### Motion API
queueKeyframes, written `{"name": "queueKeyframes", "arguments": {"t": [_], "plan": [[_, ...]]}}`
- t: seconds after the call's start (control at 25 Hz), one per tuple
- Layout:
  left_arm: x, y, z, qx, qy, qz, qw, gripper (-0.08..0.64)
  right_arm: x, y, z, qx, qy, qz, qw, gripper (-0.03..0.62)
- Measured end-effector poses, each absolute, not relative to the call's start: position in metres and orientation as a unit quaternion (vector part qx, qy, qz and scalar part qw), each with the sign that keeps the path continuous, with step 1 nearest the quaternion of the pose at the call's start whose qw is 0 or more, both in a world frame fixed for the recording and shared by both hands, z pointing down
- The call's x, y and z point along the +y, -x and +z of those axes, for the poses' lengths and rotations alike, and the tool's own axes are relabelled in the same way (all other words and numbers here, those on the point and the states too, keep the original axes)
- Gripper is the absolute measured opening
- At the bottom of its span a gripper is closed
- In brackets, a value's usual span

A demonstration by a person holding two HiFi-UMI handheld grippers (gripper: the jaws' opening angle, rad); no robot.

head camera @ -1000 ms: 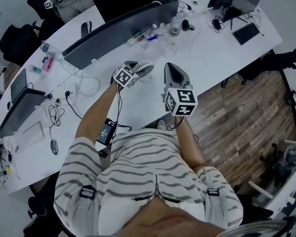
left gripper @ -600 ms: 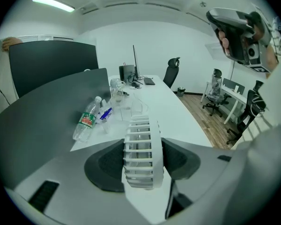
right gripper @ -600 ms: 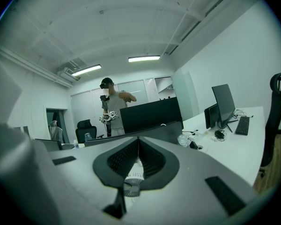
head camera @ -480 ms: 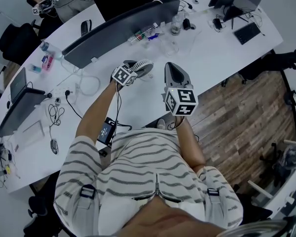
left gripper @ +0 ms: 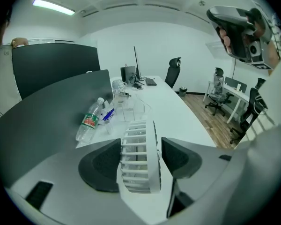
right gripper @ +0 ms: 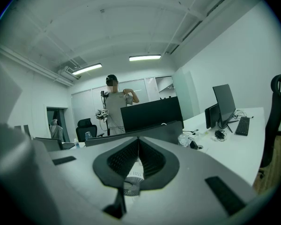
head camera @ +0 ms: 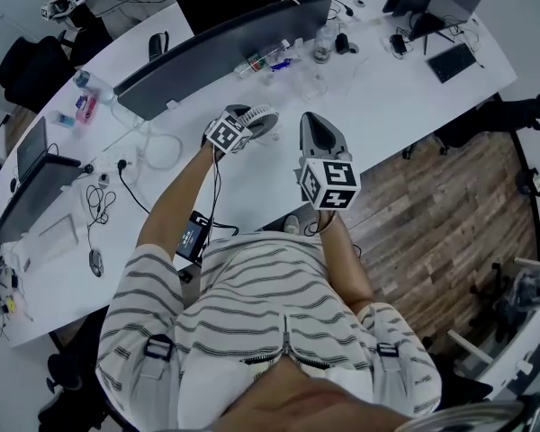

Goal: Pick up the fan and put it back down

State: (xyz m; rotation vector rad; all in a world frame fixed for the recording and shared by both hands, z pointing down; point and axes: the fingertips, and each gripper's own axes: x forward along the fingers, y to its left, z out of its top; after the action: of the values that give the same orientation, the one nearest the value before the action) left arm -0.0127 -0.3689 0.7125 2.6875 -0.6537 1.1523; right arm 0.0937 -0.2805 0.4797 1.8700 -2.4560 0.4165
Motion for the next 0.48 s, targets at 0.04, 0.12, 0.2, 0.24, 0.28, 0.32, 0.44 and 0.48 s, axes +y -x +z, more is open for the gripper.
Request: {"name": "queueKeyframes", "arguments": {"t": [0.04,0.12,0.2,0.24,0.28,0.32,0.44,0.48], "plan": [[-0.369,0.012,0.712,-0.218,-0.895,0.382,0.074,0.259,-0.280,-0.094,0.480,-0.788,-0.600,0.134,0.014,0.012],[-0.369,0.013,0.710,-0.224,-0.895,0.379,0.074,0.262,-0.278,-0.095,0.479,-0.788,-0.601,0.133,0.014,0.012],[-0.371,0.016,0.705,-0.236,-0.896,0.369,0.077,0.262,-0.277,-0.096,0.479,-0.787,-0.602,0.133,0.013,0.012],[-0.373,0.017,0.701,-0.243,-0.897,0.362,0.079,0.262,-0.277,-0.097,0.479,-0.787,-0.602,0.133,0.012,0.012],[-0.374,0.018,0.697,-0.249,-0.898,0.355,0.081,0.262,-0.277,-0.097,0.480,-0.787,-0.602,0.134,0.012,0.012],[-0.375,0.018,0.693,-0.252,-0.899,0.350,0.083,0.262,-0.278,-0.097,0.480,-0.787,-0.601,0.135,0.012,0.012],[-0.373,0.018,0.682,-0.259,-0.902,0.335,0.085,0.262,-0.278,-0.093,0.480,-0.790,-0.598,0.135,0.012,0.012],[-0.373,0.018,0.680,-0.261,-0.903,0.331,0.086,0.262,-0.278,-0.092,0.480,-0.791,-0.597,0.135,0.012,0.012]]}}
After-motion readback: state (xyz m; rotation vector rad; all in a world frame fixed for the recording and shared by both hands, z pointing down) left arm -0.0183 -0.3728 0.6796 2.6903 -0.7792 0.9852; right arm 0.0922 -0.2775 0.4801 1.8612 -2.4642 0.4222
